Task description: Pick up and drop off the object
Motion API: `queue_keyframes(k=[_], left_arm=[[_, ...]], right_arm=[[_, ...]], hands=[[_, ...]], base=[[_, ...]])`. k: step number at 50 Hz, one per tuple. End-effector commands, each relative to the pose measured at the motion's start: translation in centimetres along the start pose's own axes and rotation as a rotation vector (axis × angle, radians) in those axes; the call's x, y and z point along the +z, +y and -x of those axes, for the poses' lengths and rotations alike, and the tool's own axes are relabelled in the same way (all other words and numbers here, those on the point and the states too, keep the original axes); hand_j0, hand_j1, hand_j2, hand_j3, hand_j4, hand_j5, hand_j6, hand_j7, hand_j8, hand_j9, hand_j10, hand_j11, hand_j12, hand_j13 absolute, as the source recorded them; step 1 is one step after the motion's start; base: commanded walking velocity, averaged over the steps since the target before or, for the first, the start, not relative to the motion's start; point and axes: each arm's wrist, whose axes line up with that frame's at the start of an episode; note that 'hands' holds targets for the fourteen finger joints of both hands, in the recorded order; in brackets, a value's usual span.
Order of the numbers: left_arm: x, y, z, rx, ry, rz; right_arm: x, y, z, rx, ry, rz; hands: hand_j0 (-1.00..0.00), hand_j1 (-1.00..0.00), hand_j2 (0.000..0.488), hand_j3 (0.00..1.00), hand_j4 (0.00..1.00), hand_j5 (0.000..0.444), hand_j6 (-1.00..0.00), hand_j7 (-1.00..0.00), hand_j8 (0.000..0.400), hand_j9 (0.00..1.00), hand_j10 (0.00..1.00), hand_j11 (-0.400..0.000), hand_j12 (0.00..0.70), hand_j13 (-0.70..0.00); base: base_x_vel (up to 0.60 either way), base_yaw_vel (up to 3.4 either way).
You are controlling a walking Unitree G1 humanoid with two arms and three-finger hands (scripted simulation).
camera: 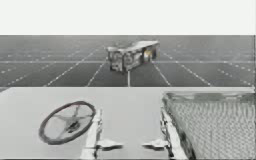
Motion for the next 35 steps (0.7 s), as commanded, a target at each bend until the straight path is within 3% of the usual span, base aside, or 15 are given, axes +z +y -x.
queue_keyframes(k=[1, 6, 10, 12, 16, 21, 27, 28, 29, 30, 31, 32, 33, 34, 35], left_arm=[[0.0, -3.6, -5.8, 0.207, -0.140, 0.080], [2.1, 0.3, -7.1, 0.222, -0.038, 0.019], [5.2, 2.9, -6.7, 0.240, -0.042, -0.518], [6.8, 2.8, -7.4, 0.251, -0.094, -0.783], [8.0, 3.7, -7.1, 0.165, -0.057, -1.162], [4.5, 5.3, -8.5, 0.025, 0.127, -1.316], [-0.2, 6.6, -9.5, 0.003, 0.221, -1.267], [0.0, 7.2, -10.4, 0.017, 0.215, -1.264], [-0.4, 7.2, -10.5, -0.009, 0.282, -1.250], [-0.8, 7.2, -10.3, 0.010, 0.239, -1.251], [-2.3, 8.1, -10.6, 0.044, 0.232, -1.190], [-1.5, 8.0, -10.3, -0.011, 0.281, -1.124], [-3.4, 7.3, -9.8, 0.034, 0.243, -1.133], [-3.3, 7.2, -9.7, 0.035, 0.213, -1.145], [-0.8, 7.6, -9.8, 0.000, 0.295, -1.142]], right_arm=[[-4.0, 1.2, -4.7, -0.219, -0.233, 0.157], [-4.5, 1.8, -1.1, -0.214, -0.240, 0.148], [-3.8, 2.2, -1.5, -0.206, -0.237, 0.145], [-4.2, 1.8, -1.7, -0.233, -0.228, 0.143], [-4.4, 2.6, -1.9, -0.233, -0.233, 0.128], [-4.1, 2.7, -1.6, -0.240, -0.236, 0.123], [-4.1, 2.8, -1.4, -0.225, -0.234, 0.106], [-4.0, 3.0, -1.9, -0.222, -0.229, 0.108], [-4.1, 3.1, -1.7, -0.212, -0.238, 0.108], [-3.7, 2.5, -1.0, -0.214, -0.239, 0.108], [-3.7, 2.2, -1.3, -0.213, -0.234, 0.107], [-3.8, 2.9, -1.0, -0.205, -0.241, 0.108], [-3.6, 1.8, -1.2, -0.214, -0.236, 0.109], [-4.3, 2.4, -1.0, -0.206, -0.231, 0.104], [-4.3, 2.3, -1.0, -0.201, -0.241, 0.107]], hands=[[0.00, 0.00, 0.000, 0.00, 0.00, 0.000, 0.00, 0.00, 0.000, 0.00, 0.00, 0.000, 0.000, 0.000], [0.00, 0.00, 0.000, 0.00, 0.00, 0.000, 0.00, 0.00, 0.000, 0.00, 0.00, 0.000, 0.000, 0.000], [0.00, 0.00, 0.000, 0.00, 0.00, 0.000, 0.00, 0.00, 0.000, 0.00, 0.00, 0.000, 0.000, 0.000], [0.00, 0.00, 0.000, 0.00, 0.00, 0.000, 0.00, 0.00, 0.000, 0.00, 0.00, 0.000, 0.000, 0.000], [0.00, 0.00, 0.000, 0.00, 0.00, 0.000, 0.00, 0.00, 0.000, 0.00, 0.00, 0.000, 0.000, 0.000], [0.00, 0.00, 0.000, 0.00, 0.00, 0.000, 0.00, 0.00, 0.000, 0.00, 0.00, 0.000, 0.000, 0.000], [0.00, 0.00, 0.000, 0.00, 0.00, 0.000, 0.00, 0.00, 0.000, 0.00, 0.00, 0.000, 0.000, 0.000], [0.00, -0.12, 0.062, 0.00, 0.00, 0.000, 0.00, -0.12, 0.050, 0.00, 0.00, 0.000, 0.087, 0.000], [0.00, -0.26, 0.128, 0.00, 0.00, 0.000, 0.00, -0.26, 0.103, 0.00, 0.00, 0.000, 0.180, 0.000], [0.00, -0.28, 0.142, 0.00, 0.00, 0.000, 0.00, -0.28, 0.113, 0.00, 0.00, 0.000, 0.198, 0.000], [-0.08, -1.00, 0.461, 0.00, 0.00, 0.000, -0.08, -1.00, 0.400, 0.00, 0.00, 0.000, 0.700, 0.000], [-1.00, -1.00, 0.000, 0.00, 0.00, 0.000, -1.00, -1.00, 0.400, 0.00, 0.00, 0.000, 0.700, 0.000], [-1.00, -1.00, 0.000, 0.00, 0.00, 0.000, -1.00, -1.00, 0.400, 0.00, 0.00, 0.000, 0.700, 0.000], [-1.00, -1.00, 0.000, 0.00, 0.00, 0.000, -1.00, -1.00, 0.400, 0.00, 0.00, 0.000, 0.700, 0.000], [-1.00, -1.00, 0.000, 0.00, 0.00, 0.000, -1.00, -1.00, 0.400, 0.00, 0.00, 0.000, 0.700, 0.000]], base=[[0.00, 0.00], [0.00, 0.00], [0.00, 0.00], [0.00, 0.00], [0.00, 0.00], [0.00, 0.00], [0.00, 0.00], [0.00, 0.00], [0.00, 0.00], [0.00, 0.00], [0.00, 0.00], [0.00, 0.00], [0.00, 0.00], [0.00, 0.00], [0.00, 0.00]])
